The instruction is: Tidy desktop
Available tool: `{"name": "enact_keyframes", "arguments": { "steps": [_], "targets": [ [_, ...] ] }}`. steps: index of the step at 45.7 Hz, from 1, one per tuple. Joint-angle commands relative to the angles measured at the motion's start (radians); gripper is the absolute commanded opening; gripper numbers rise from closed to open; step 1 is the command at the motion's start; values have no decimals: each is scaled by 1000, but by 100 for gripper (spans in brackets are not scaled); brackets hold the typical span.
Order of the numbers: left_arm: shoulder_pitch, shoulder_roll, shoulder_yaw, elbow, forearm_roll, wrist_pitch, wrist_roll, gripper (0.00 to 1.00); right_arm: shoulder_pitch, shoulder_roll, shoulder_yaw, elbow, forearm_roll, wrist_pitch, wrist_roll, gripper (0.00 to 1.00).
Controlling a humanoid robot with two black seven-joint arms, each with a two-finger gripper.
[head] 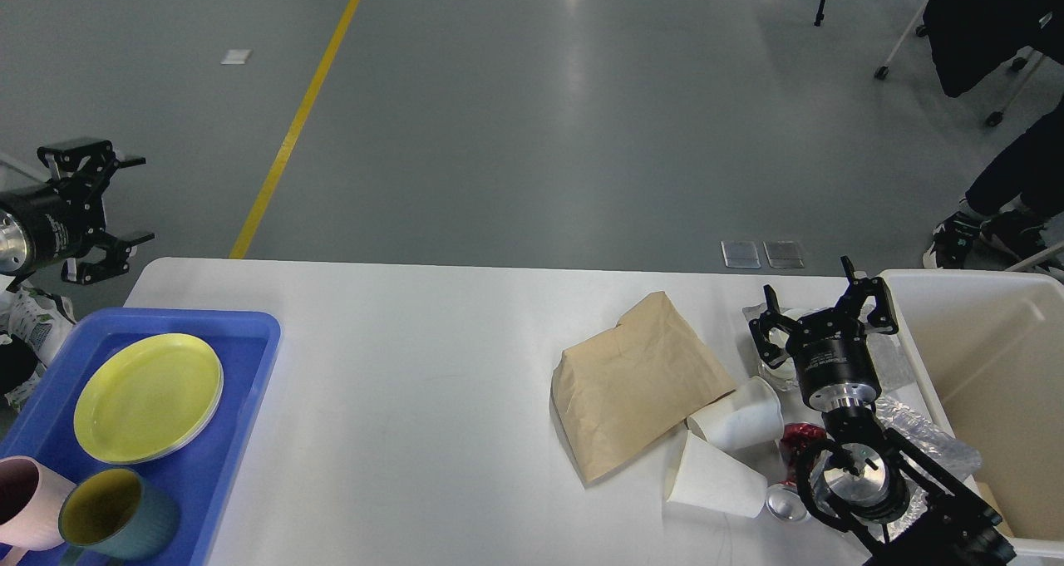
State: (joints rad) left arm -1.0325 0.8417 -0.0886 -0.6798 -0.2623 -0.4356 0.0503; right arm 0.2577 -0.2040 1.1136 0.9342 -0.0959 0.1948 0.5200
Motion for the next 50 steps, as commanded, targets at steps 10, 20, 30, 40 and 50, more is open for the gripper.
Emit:
{"name": "enact_keyframes", "arguments": {
  "steps": [10, 20, 30, 40, 50],
  "targets": [
    [339, -220, -673, -1, 0, -23, -43, 96, 0, 0, 0, 0, 1, 0, 0, 100],
    [549, -319, -829, -111, 51, -14, -262, 96, 0, 0, 0, 0, 1, 0, 0, 100],
    [743, -386, -1045, -267, 163, 25, -293, 96, 0, 0, -1, 0, 1, 0, 0, 100],
    [769, -414, -1125, -261, 201, 17, -299, 96, 0, 0, -1, 0, 1, 0, 0, 100],
    [741, -455, -1132, -202, 187, 17, -310, 96, 0, 0, 0, 0, -1, 0, 0, 100]
  ]
}}
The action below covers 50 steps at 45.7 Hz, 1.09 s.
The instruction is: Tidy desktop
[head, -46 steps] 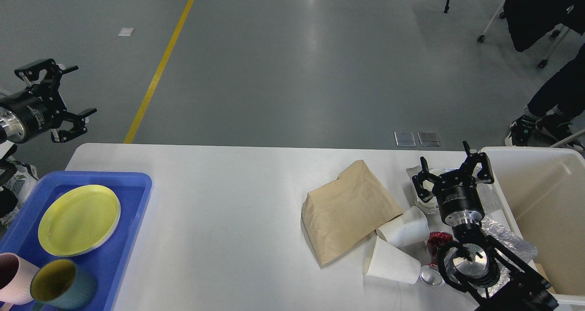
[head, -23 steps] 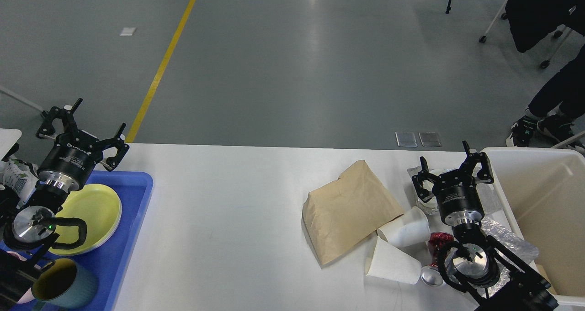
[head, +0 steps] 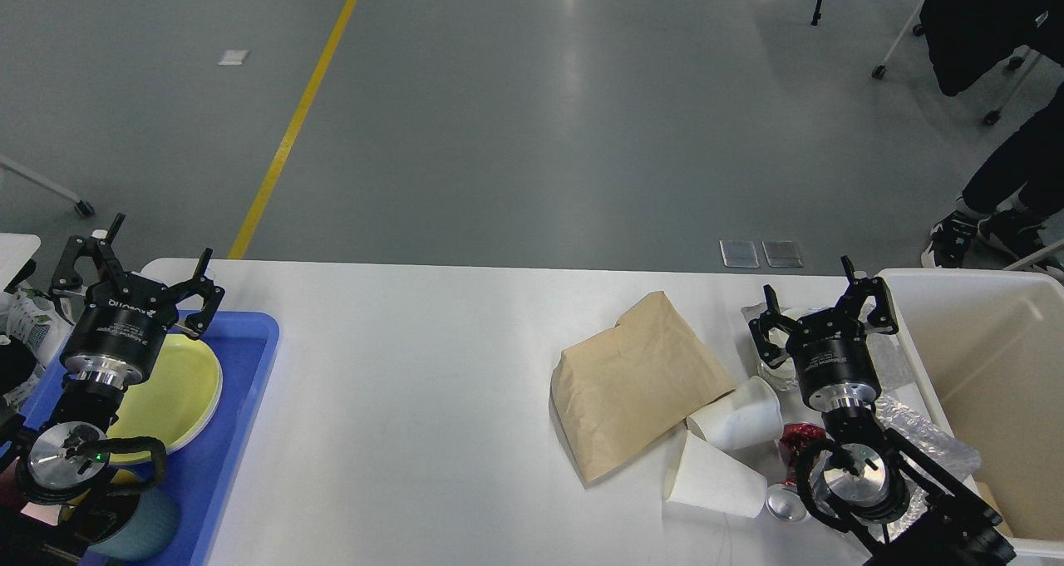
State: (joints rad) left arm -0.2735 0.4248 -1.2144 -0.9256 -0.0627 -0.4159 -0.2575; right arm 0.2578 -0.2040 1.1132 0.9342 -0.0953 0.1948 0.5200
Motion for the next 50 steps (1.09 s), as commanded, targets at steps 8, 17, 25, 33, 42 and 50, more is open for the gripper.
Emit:
{"name": "enact_keyframes", "arguments": {
  "steps": [8, 17, 25, 33, 42, 50],
  "targets": [
    [-53, -124, -36, 99, -22, -6, 3, 96, 0, 0, 0, 0, 0, 0, 0, 100],
    [-72, -126, -37, 102, -22, -11, 0, 96, 0, 0, -1, 0, 0, 0, 0, 100],
    [-76, -124, -36, 102, -23, -41, 4, 96, 0, 0, 0, 0, 0, 0, 0, 100],
    [-75, -124, -34, 105, -22, -75, 3, 96, 0, 0, 0, 0, 0, 0, 0, 100],
    [-61, -133, -11, 122, -12, -87, 4, 96, 0, 0, 0, 0, -1, 0, 0, 100],
    [-61, -162, 13, 185, -12, -139, -3, 96, 0, 0, 0, -2, 0, 0, 0, 100]
  ]
}}
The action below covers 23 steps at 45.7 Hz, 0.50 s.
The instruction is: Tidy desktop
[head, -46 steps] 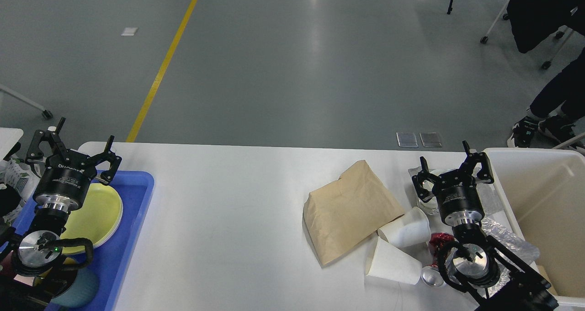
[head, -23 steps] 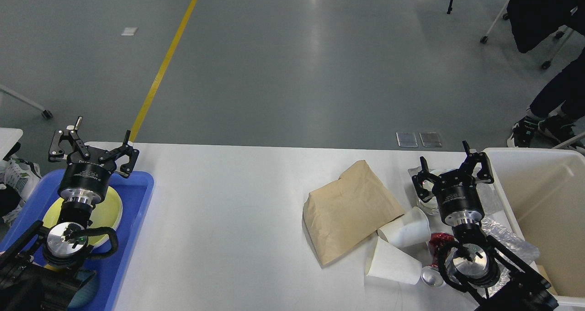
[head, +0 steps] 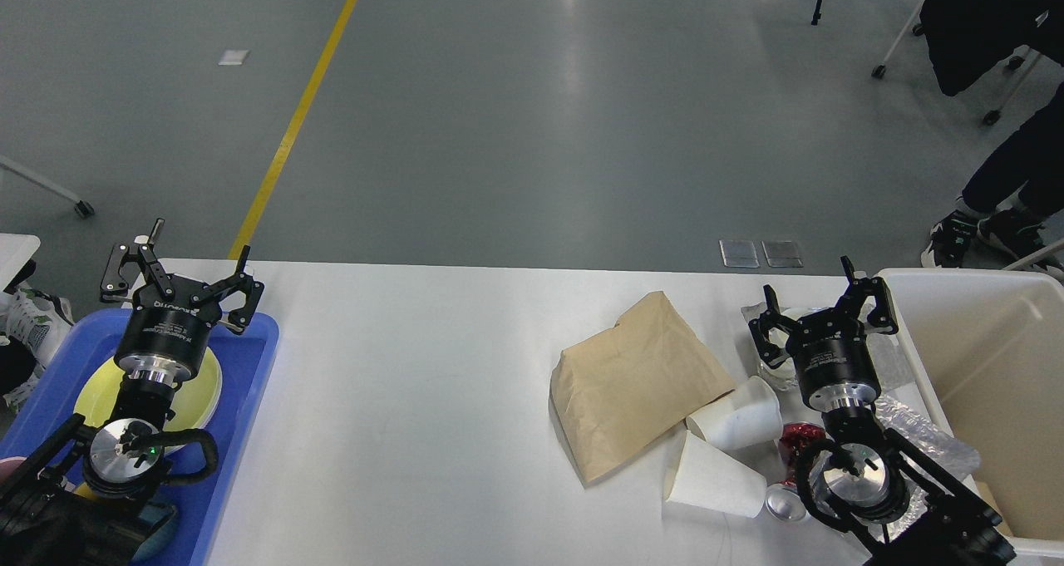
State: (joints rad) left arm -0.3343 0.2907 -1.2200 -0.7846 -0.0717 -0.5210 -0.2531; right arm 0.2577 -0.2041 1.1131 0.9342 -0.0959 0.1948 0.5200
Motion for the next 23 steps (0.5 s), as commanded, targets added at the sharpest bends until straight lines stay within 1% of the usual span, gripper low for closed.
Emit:
{"name": "enact_keyframes", "arguments": {
  "steps": [1, 5, 7, 9, 23],
  "targets": [
    [-2, -36, 19, 53, -2, -42, -8, 96, 0, 0, 1, -2, -1, 0, 0, 100],
    [-3, -44, 28, 68, 0, -73, -6, 96, 0, 0, 1, -2, -1, 0, 0, 100],
    [-2, -45, 31, 70, 0, -85, -12, 96, 0, 0, 1, 0, 1, 0, 0, 100],
    [-2, -47, 28, 71, -3, -91, -6, 96, 0, 0, 1, 0, 1, 0, 0, 100],
    [-2, -50, 17, 73, -13, -91, 0, 96, 0, 0, 1, -2, 1, 0, 0, 100]
  ]
}}
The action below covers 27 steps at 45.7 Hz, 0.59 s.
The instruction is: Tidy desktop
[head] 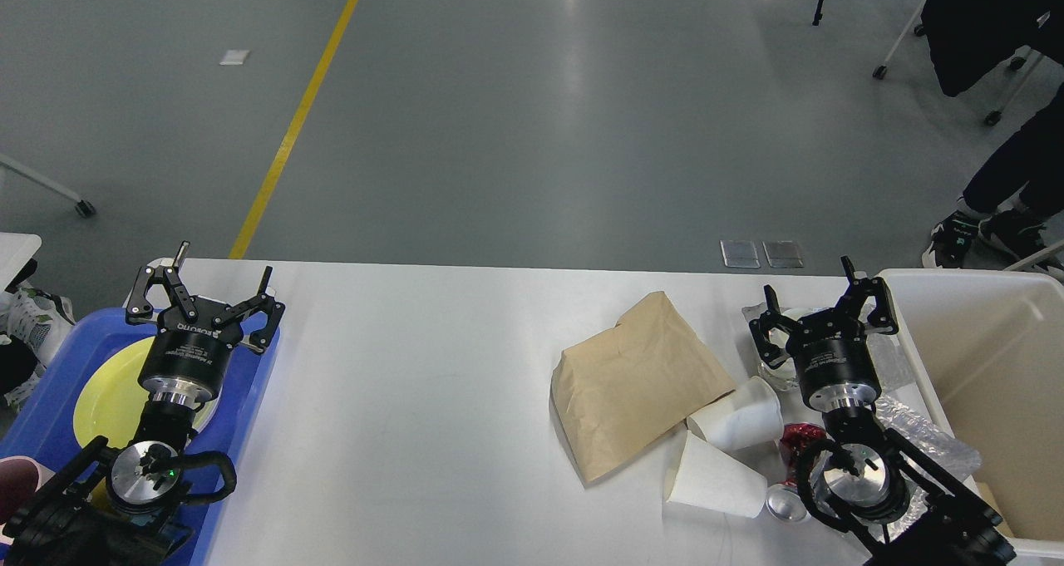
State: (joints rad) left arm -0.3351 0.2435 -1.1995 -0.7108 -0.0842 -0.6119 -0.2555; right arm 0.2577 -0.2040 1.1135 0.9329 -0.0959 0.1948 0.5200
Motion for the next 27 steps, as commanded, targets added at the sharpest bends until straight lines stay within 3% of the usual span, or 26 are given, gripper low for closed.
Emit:
{"name": "enact_keyframes", "arguments": {
  "steps": [1, 27],
  "targets": [
    [-1, -3, -2, -1, 0, 0, 2, 96, 0, 0, 0, 1, 1, 0, 0, 100],
    [-1, -3, -2, -1, 0, 0, 4, 96, 0, 0, 0, 1, 1, 0, 0, 100]
  ]
}}
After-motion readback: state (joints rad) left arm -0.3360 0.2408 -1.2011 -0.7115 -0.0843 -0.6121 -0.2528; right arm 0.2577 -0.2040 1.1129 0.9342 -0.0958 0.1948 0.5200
